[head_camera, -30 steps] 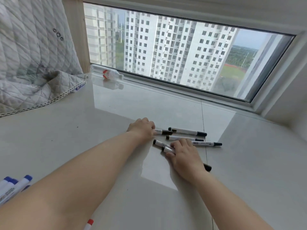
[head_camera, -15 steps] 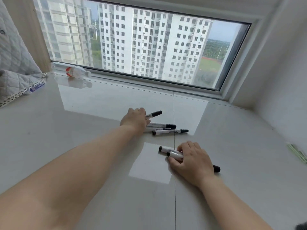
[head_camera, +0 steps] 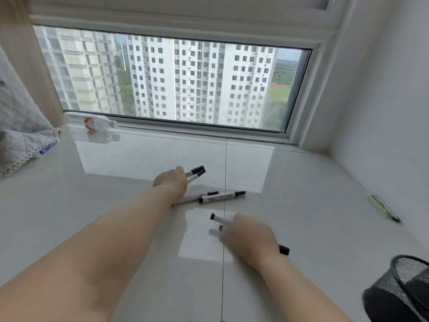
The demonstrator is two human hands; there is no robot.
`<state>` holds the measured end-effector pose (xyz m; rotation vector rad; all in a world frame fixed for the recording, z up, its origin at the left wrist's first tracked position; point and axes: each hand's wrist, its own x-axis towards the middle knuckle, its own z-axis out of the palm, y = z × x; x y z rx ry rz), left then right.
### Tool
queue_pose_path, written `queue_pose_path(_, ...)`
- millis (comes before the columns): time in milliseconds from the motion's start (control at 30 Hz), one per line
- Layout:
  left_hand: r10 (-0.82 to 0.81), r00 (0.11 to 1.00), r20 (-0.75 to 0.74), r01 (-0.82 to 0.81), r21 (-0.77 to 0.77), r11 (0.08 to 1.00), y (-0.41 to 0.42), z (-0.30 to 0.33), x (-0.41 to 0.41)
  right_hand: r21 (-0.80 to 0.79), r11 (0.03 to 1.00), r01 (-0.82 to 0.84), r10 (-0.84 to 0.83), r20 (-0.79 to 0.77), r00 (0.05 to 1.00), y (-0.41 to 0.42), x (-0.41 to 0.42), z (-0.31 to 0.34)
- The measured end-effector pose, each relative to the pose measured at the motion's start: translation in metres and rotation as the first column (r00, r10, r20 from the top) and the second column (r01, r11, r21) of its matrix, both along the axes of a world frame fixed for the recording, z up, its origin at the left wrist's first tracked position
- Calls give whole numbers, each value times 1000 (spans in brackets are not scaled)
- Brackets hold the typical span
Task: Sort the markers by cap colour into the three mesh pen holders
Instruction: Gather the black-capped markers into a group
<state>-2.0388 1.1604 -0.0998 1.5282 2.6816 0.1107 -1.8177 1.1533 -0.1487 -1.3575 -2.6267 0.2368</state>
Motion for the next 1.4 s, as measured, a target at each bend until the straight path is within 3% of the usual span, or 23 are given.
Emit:
queue_pose_path(100, 28, 996, 83, -32, 50, 998, -26, 18, 7, -85, 996, 38, -31, 81, 996, -12, 8, 14)
queue_pose_path(300, -30, 979, 200, 30, 2, 1000, -95, 36, 34, -170, 963, 208, -228, -110, 967, -57, 47, 38)
queue_pose_path(400, -30, 970, 241, 40, -36, 999, -128, 43, 49, -222, 954, 203, -228, -91, 969, -78, 69, 50)
queue_pose_path(500, -94, 983, 156, 114, -121, 986, -147, 41, 63, -142, 977, 157, -157, 14, 988, -96, 80, 58)
queue_pose_path(633, -3, 964, 265, -3, 20, 1000, -153, 38, 63, -4, 998, 57, -56, 93, 994, -105, 83, 60)
queue_pose_path(767, 24, 973, 229, -51, 113, 992, -139, 32, 53, 69, 997, -24, 20, 56, 998, -85, 70, 54)
queue_pose_path(1133, 7, 996, 87, -18, 127, 992, -57, -10, 16, 188, 979, -85, 89, -17, 996, 12, -1, 11)
queue_pose_path(1267, -34, 994, 102, 22, 114, 993, -41, -18, 2, 234, 965, -116, 131, -49, 990, 38, -27, 3)
queue_pose_path(1400, -102, 976, 191, 81, 112, 990, -37, -21, 0, 209, 970, -128, 127, 18, 992, 46, -41, -7)
